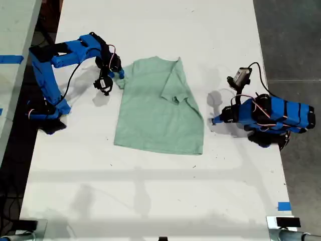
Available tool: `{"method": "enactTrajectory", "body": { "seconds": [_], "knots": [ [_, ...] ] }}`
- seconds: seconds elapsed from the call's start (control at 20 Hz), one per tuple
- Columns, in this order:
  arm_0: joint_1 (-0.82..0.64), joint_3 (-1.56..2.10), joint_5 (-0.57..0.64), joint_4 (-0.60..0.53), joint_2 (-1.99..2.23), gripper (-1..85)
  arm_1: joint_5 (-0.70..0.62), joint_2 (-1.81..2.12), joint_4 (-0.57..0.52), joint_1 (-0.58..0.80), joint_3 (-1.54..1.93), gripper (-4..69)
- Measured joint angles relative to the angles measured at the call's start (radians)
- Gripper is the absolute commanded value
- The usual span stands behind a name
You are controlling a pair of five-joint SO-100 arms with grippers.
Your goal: Fold t shirt
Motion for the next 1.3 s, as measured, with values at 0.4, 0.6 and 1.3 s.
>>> {"method": "enactTrajectory", "body": {
  "seconds": [0.4, 0.6, 1.3],
  "knots": [
    [-0.005, -0.132, -0.025, 0.071, -0.181, 0.0, 0.0, 0.0, 0.0, 0.0, 0.0, -0.1],
    [-0.011, -0.152, -0.127, 0.199, -0.031, 0.0, 0.0, 0.0, 0.0, 0.0, 0.0, -0.1],
    [0.428, -0.805, -0.313, 0.242, -0.393, 14.9, -0.003, 0.0, 0.0, 0.0, 0.0, -0.1]
  ]
}}
